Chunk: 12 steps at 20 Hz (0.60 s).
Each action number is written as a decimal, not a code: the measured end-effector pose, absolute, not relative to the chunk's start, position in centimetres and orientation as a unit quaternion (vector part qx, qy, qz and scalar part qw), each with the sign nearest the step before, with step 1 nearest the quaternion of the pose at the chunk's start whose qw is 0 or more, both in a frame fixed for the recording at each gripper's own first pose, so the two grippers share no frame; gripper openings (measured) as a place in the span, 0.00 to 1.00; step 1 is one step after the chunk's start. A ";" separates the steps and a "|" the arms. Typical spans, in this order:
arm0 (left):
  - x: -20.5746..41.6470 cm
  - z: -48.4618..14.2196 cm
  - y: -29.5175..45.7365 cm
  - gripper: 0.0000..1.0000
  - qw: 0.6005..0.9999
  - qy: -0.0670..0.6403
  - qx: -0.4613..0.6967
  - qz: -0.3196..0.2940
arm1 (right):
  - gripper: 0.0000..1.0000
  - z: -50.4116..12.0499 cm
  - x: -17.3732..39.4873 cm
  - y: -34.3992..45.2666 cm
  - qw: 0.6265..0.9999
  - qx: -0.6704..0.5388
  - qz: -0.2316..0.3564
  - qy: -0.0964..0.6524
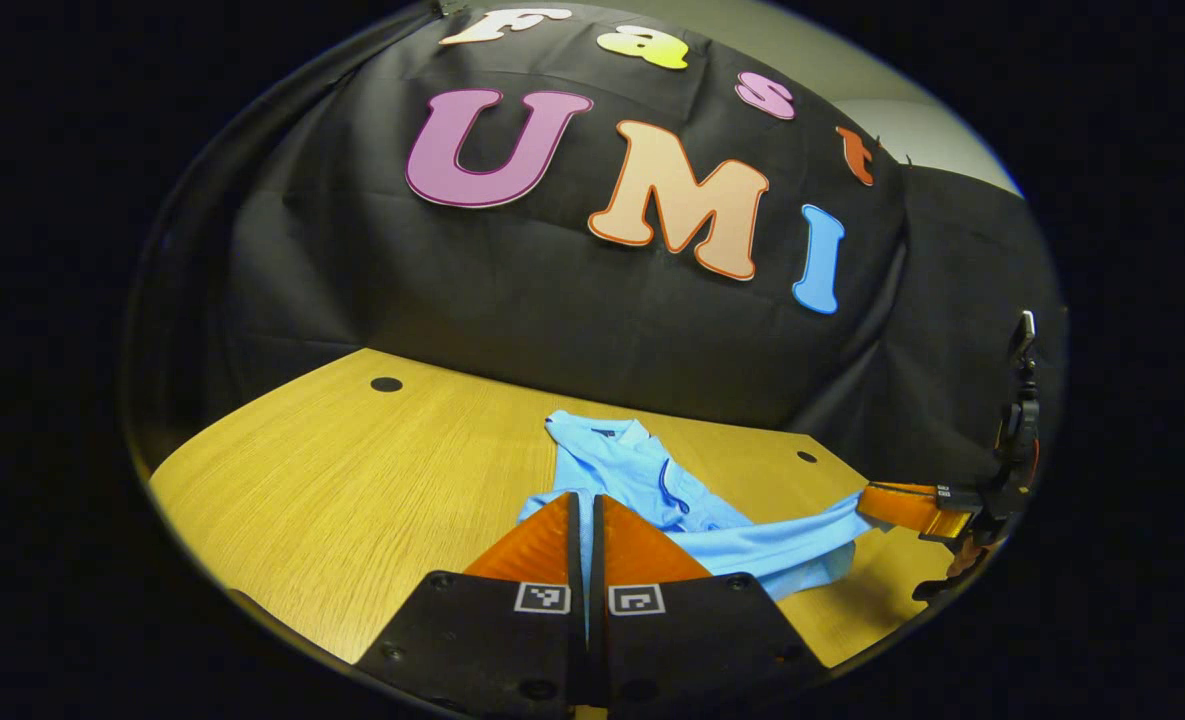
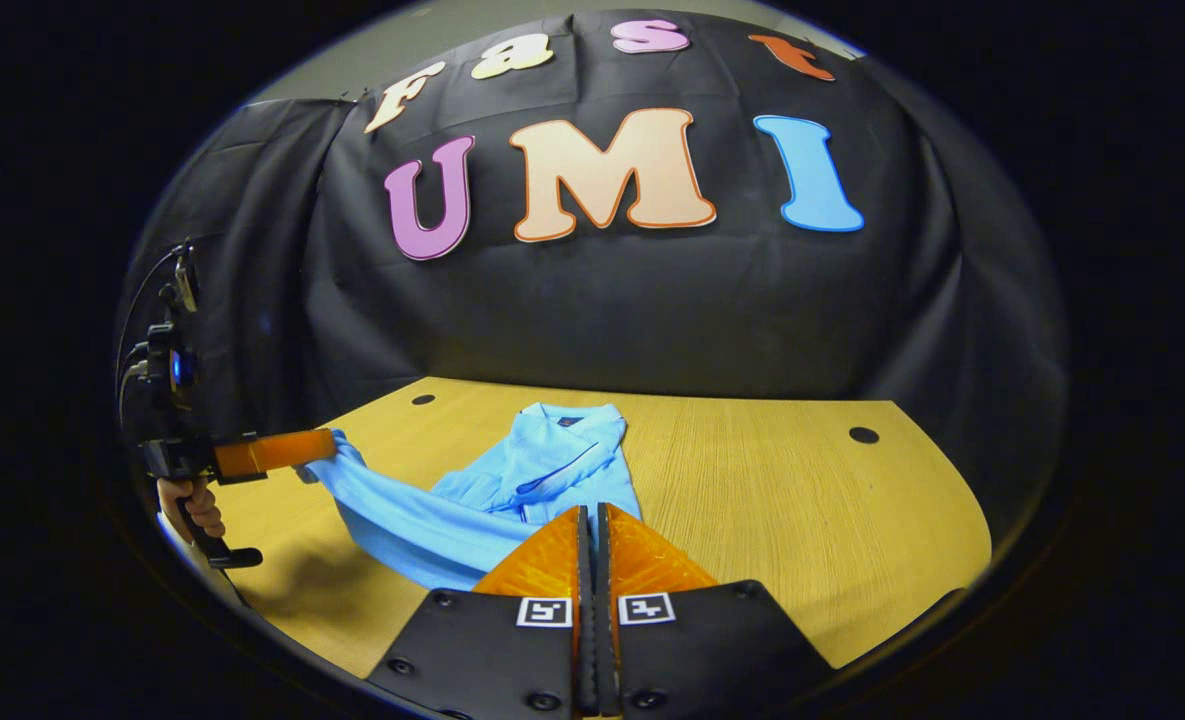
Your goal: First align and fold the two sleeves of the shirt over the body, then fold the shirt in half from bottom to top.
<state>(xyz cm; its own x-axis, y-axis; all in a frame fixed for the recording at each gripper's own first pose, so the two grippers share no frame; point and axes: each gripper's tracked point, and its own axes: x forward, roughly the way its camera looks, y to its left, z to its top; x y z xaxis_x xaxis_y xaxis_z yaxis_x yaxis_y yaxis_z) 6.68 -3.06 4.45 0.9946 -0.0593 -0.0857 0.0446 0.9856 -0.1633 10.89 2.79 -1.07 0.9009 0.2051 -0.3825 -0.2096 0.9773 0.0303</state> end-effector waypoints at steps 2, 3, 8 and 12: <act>9.0 5.6 -2.4 0.00 0.997 0.036 -0.072 -0.018 | 0.03 -1.3 13.4 2.8 0.975 -0.018 0.103 0.197; 10.2 5.8 -2.0 0.00 0.997 0.032 -0.066 -0.011 | 0.02 -1.4 14.5 3.0 0.975 -0.015 0.101 0.199; 16.0 7.0 0.0 0.00 0.998 0.030 -0.060 0.012 | 0.02 -0.8 21.3 3.4 0.977 -0.022 0.085 0.196; 21.3 7.1 1.1 0.00 0.998 0.041 -0.039 0.018 | 0.03 -1.8 25.9 3.6 0.976 -0.011 0.076 0.206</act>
